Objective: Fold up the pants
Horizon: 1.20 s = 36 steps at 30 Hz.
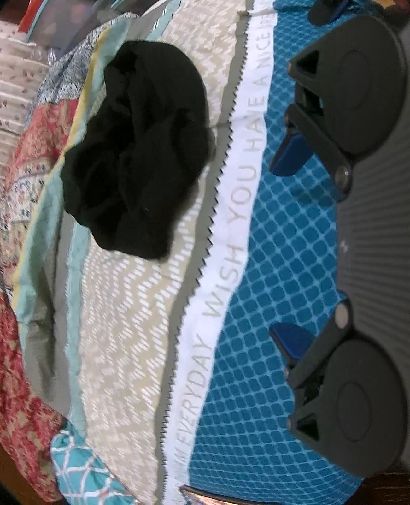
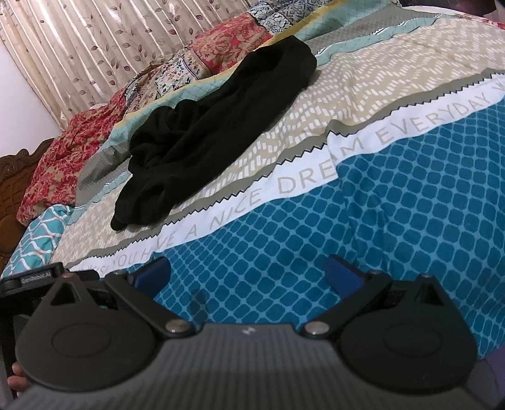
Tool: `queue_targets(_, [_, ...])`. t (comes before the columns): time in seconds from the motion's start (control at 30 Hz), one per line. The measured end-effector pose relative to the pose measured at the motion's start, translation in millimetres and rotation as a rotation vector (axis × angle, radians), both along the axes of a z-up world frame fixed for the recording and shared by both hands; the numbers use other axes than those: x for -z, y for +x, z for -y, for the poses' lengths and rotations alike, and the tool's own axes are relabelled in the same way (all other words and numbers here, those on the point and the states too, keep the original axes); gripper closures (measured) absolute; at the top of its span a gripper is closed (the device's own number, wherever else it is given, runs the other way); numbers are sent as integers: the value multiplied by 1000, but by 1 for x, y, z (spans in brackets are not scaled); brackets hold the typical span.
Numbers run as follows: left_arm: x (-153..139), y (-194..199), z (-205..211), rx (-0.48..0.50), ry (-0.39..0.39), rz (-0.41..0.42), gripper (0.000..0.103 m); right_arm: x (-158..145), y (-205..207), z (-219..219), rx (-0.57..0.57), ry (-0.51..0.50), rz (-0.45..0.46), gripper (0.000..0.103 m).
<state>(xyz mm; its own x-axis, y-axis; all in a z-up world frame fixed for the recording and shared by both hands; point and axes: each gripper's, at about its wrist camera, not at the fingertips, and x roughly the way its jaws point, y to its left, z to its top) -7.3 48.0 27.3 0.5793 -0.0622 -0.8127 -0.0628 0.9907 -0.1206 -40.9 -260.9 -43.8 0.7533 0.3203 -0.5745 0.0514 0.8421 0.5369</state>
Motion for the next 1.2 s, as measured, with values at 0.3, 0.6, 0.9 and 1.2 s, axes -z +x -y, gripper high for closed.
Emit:
queue_targets(0.3, [15, 2, -5, -8, 4, -31, 0, 1, 1, -5, -3, -34, 8, 0])
queue_targets(0.6, [16, 2, -6, 4, 6, -33, 0, 1, 1, -4, -4, -34, 8, 0])
queue_targets(0.9, [17, 2, -6, 3, 6, -32, 0, 1, 1, -5, -4, -35, 9, 0])
queue_targets(1.2, [17, 2, -5, 1, 2, -31, 0, 1, 1, -5, -4, -36, 9, 0])
